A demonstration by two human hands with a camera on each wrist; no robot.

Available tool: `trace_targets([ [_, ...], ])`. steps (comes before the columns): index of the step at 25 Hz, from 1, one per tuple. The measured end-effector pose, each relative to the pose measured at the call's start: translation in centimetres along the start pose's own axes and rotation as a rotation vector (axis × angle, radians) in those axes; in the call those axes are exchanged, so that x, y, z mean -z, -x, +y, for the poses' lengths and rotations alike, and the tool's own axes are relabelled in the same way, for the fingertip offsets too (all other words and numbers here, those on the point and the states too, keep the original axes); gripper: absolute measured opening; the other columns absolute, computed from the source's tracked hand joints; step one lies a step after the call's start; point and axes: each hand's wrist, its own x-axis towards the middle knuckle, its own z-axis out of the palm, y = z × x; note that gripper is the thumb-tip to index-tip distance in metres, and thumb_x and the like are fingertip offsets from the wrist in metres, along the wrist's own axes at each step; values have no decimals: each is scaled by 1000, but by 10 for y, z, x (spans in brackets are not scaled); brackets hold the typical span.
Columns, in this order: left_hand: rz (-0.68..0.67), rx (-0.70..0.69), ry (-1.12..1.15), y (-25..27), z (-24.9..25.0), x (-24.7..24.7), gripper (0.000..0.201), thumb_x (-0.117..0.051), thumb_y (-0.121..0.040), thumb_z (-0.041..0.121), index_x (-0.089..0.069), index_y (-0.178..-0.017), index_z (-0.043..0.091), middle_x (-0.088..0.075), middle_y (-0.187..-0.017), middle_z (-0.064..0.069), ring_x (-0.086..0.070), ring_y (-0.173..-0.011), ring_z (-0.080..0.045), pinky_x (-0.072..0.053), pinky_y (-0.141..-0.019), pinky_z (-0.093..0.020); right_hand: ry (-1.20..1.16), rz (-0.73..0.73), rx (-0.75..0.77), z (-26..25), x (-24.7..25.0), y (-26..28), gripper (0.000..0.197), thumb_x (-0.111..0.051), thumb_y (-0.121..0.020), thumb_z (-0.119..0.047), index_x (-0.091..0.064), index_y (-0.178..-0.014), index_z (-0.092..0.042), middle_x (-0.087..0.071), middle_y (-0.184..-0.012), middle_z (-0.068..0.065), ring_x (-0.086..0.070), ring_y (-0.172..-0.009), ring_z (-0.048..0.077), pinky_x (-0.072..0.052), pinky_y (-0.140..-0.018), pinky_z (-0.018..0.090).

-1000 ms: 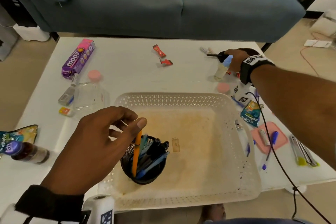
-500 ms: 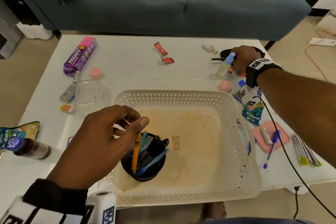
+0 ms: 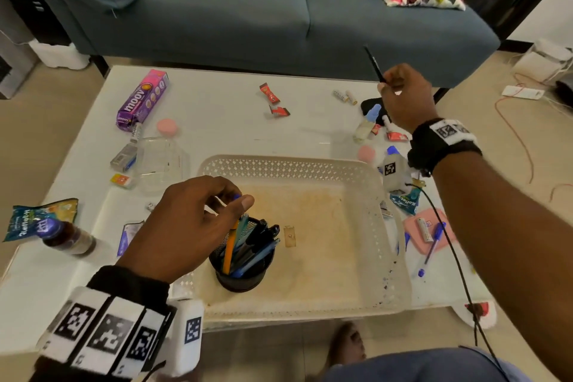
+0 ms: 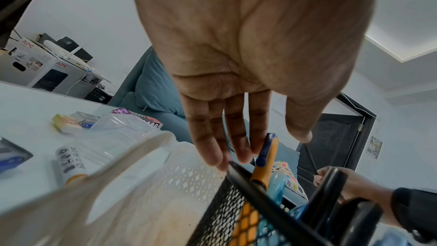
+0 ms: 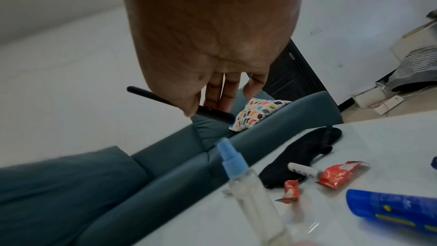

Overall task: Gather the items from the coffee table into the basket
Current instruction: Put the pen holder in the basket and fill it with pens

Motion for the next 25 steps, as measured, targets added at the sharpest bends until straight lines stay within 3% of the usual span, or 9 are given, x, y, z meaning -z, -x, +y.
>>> trace_targets([
  [3,-11,-6,15,3,1,3,21,-65,-93,46,-71,-87,27,-71,-84,11,-68,-84,-5,-58,-77,-39,-153,34,47,-41,26,56,12,-61,-100,-23,-62,-107,-13,-64,-88,-12,-61,-79,1,-48,-76,16],
  [5,-16,-10,2,3,-1,5,20,-65,-93,46,-70,-87,28,-72,-83,11,-68,-84,-6,-57,-81,-40,-205,25,60,-65,39,98,13,-60,-100,-22,-65,-108,-13,-68,-92,-6,-64,-81,6,-48,-75,11],
  [9,-1,4,9,3,-3,6,20,-67,-92,43,-70,-95,24,-71,-89,9,-68,-84,-8,-57,-84,-38,-372,-61,-3,-105,65,177,17,-60,-102,-21,-70,-116,-17,-74,-102,-1,-70,-91,14,-55,-85,23],
  [12,87,-9,18,5,-5,7,24,-70,-91,40,-69,-104,20,-69,-94,6,-66,-92,-14,-56,-88,-42,-564,-98,-136,-126,65,227,18,-70,-97,-17,-68,-114,-20,-74,-94,0,-70,-85,13,-54,-76,22],
  [14,128,-82,24,8,-1,6,25,-71,-91,36,-67,-110,20,-66,-104,6,-63,-99,-14,-55,-91,-44,-631,-123,-183,-129,52,248,23,-76,-91,-15,-67,-112,-18,-74,-92,5,-72,-85,18,-56,-75,27],
  [17,138,-227,-2,9,8,1,29,-75,-89,29,-67,-116,21,-61,-116,8,-59,-111,-12,-51,-97,-39,-676,-199,-201,-131,31,258,28,-81,-87,-15,-67,-111,-14,-75,-94,7,-74,-90,21,-61,-82,33],
  [21,92,-383,-106,11,27,-4,43,-83,-81,30,-70,-121,20,-60,-124,5,-53,-122,-17,-46,-102,-37,-713,-287,-173,-138,26,259,32,-84,-84,-17,-66,-111,-16,-76,-93,5,-75,-91,14,-60,-82,24],
  [25,38,-477,-189,10,40,-12,30,-83,-80,28,-77,-109,20,-68,-108,6,-59,-104,-19,-51,-87,-42,-729,-327,-152,-143,29,256,33,-84,-84,-20,-65,-111,-14,-79,-93,3,-77,-91,15,-62,-85,35],
])
